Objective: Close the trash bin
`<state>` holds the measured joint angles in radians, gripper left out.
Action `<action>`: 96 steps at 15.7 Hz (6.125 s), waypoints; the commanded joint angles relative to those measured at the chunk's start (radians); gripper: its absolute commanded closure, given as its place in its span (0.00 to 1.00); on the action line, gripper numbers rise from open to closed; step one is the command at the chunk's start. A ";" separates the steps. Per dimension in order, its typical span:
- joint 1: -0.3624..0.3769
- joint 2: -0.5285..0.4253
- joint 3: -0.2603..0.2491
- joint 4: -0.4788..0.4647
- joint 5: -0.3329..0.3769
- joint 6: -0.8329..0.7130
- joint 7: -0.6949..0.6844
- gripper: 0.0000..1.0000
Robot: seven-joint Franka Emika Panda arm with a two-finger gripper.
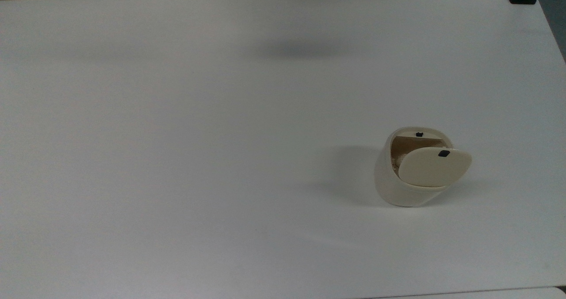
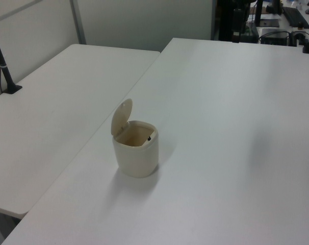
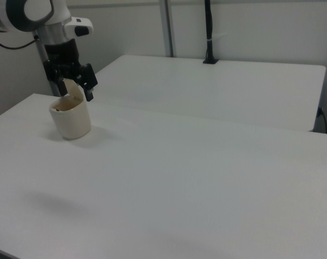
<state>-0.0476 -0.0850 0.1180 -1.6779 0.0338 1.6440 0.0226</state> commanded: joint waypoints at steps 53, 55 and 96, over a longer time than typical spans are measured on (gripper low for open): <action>0.505 0.642 -0.150 0.395 -0.179 1.028 1.071 1.00; 0.512 0.662 -0.158 0.397 -0.183 1.043 1.094 1.00; 0.537 0.538 -0.090 0.101 -0.279 0.904 0.990 1.00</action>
<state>0.4890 0.5040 0.0110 -1.5092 -0.2264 2.5982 1.0476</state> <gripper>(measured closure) 0.991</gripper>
